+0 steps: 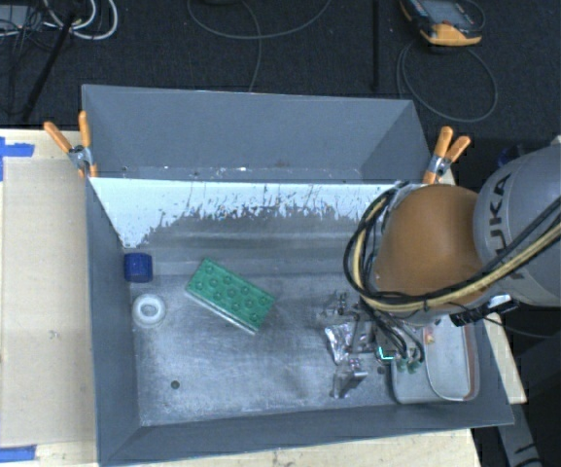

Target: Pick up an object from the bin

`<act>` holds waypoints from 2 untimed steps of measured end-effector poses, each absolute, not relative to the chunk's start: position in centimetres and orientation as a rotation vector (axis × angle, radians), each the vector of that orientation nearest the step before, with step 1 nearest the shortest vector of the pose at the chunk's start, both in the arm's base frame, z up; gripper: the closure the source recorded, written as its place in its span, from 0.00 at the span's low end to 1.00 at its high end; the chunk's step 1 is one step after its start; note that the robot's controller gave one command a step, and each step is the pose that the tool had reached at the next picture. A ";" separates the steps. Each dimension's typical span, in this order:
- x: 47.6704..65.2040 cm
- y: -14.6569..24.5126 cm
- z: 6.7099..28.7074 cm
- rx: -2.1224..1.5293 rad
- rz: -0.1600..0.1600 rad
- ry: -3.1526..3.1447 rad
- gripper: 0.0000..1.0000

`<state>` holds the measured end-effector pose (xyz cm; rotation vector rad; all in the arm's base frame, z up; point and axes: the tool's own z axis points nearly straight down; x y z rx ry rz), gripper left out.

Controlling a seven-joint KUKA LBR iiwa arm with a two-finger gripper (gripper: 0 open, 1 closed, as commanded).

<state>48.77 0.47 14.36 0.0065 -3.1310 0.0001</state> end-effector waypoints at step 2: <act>54.1 -3.0 10.0 0.850 -0.002 -3.027 0.00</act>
Offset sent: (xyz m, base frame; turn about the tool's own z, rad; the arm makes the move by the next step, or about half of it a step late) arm 0.0382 -0.0599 -0.0736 -0.1515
